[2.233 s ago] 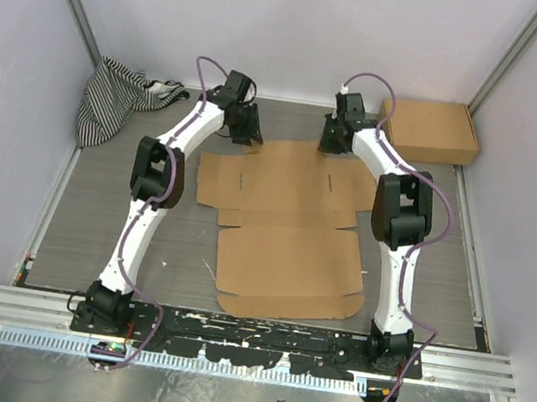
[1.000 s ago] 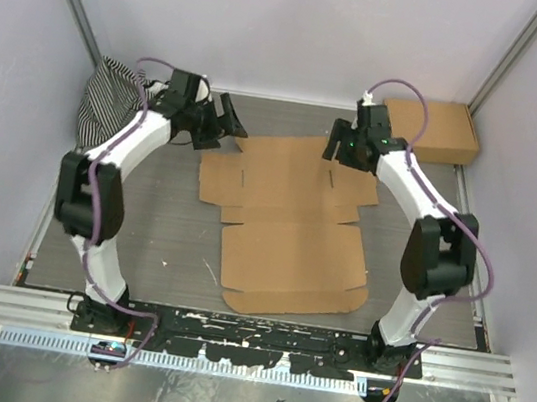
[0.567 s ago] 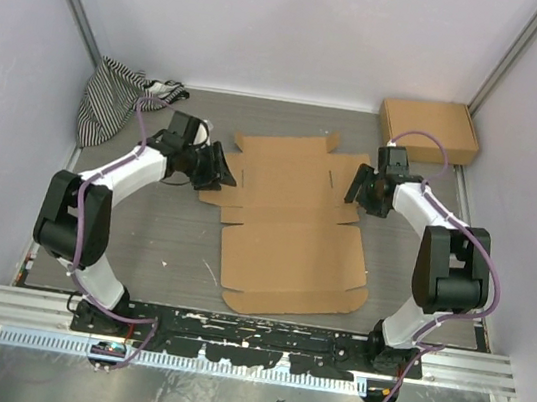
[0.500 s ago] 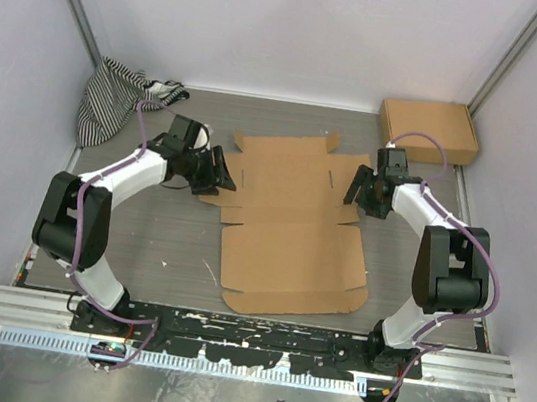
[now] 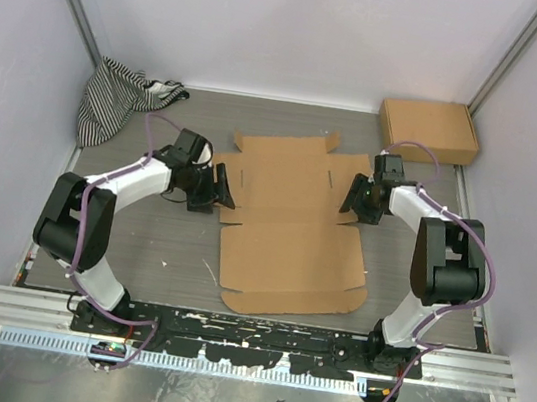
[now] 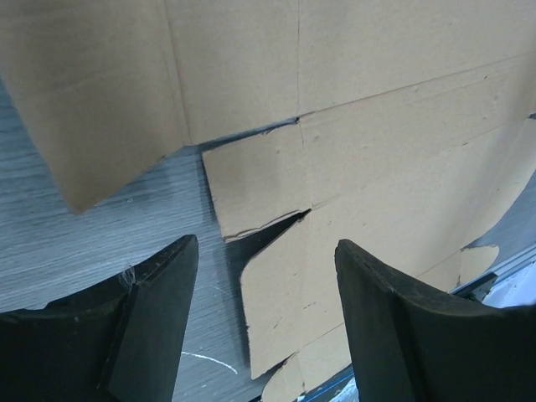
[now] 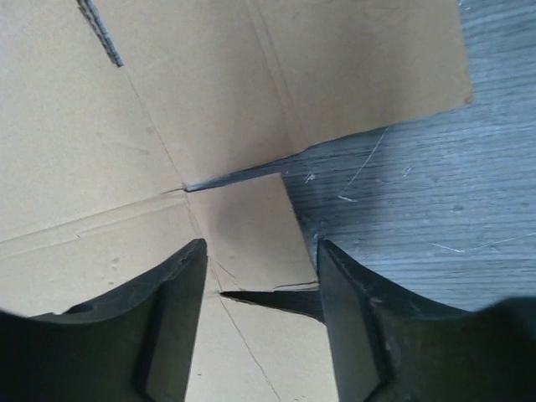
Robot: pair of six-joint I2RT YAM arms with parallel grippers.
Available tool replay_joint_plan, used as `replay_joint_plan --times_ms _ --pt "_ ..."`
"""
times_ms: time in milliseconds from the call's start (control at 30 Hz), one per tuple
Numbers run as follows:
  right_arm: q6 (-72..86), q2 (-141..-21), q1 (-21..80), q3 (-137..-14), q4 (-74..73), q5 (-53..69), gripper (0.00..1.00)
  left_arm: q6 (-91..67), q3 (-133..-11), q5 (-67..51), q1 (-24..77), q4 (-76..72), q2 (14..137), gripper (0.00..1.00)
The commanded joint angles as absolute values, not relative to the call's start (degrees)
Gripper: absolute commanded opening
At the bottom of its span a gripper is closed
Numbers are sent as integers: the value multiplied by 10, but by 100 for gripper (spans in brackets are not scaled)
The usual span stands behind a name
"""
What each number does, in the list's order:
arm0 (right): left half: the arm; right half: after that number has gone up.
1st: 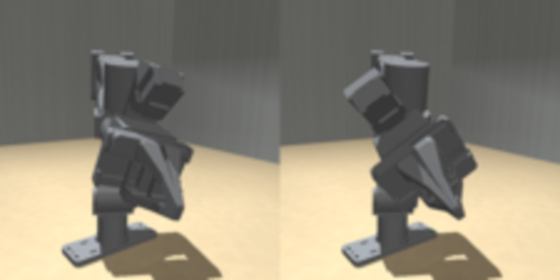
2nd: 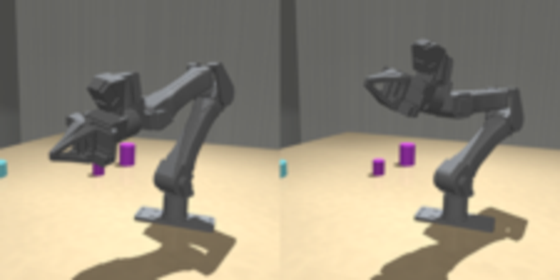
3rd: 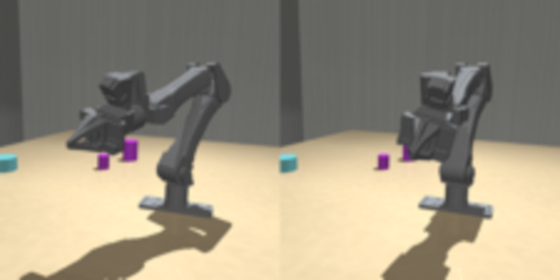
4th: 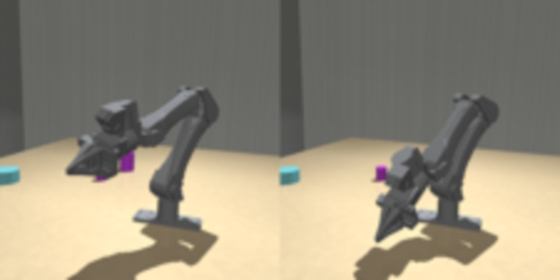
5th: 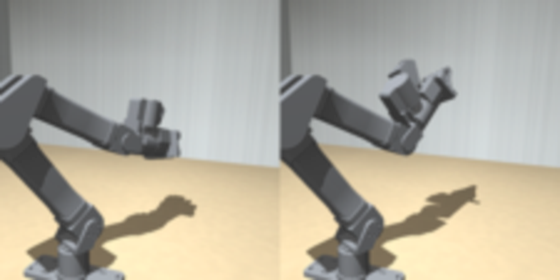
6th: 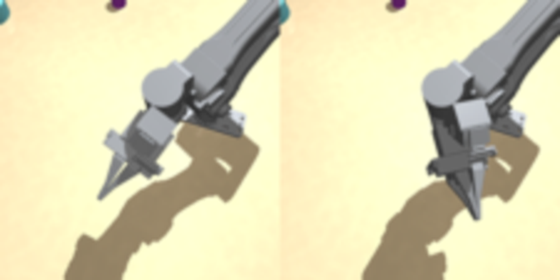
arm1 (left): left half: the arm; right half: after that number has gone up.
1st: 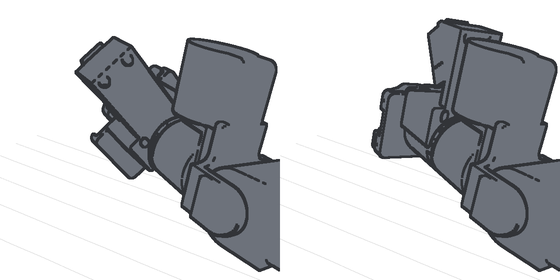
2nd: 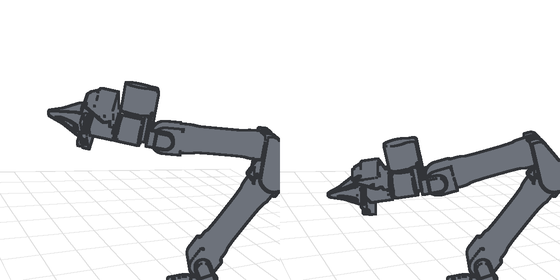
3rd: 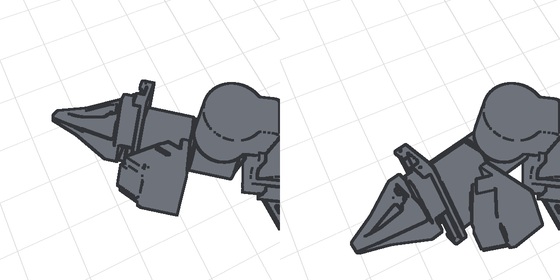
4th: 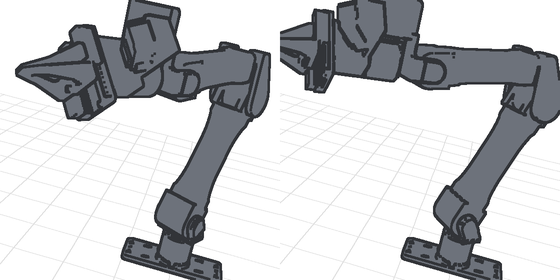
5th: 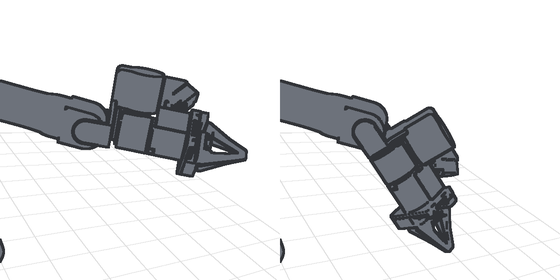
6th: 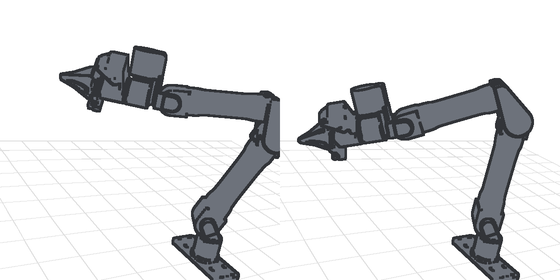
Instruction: Fold the paper box
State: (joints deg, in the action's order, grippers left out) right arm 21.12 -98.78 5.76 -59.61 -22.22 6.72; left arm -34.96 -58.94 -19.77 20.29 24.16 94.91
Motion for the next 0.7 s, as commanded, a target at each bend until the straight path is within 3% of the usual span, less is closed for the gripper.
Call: replay_joint_plan --times_ms 0,100,233,667 --pt "207 -971 55 -586 -191 98 54 -350 -571 -194 210 239 955 73" --pt "208 -958 56 -577 -190 106 39 -354 -559 -193 212 236 955 74" --pt "212 -945 56 -571 -191 115 29 -360 -548 -195 214 229 960 73" --pt "213 -932 71 -567 -196 107 21 -339 -584 -115 218 273 997 72"
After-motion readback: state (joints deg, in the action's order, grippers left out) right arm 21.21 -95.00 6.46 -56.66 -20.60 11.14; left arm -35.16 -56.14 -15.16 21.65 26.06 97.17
